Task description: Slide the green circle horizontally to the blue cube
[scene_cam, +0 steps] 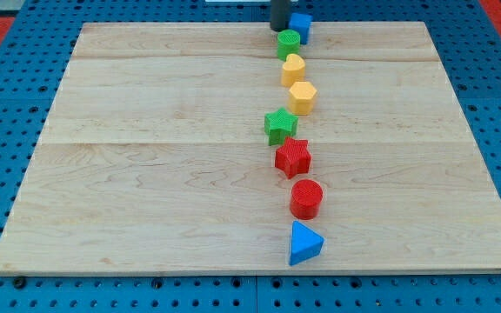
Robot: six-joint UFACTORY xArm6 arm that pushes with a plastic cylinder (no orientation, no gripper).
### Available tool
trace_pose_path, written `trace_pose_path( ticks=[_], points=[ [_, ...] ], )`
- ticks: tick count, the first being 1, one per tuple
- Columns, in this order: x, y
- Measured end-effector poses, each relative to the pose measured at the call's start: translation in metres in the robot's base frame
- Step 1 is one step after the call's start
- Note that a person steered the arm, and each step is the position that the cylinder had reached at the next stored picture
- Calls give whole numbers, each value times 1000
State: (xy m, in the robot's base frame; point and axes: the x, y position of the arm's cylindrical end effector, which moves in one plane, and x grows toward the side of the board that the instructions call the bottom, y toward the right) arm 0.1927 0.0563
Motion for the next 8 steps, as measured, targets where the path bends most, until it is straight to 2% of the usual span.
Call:
trace_pose_path(
  ticks=[1,2,4,5,6,7,8],
  points=[
    [2,12],
    [33,79],
    [40,-28],
    [38,-49],
    [23,-104],
    [36,-133],
    [82,-126]
  ],
)
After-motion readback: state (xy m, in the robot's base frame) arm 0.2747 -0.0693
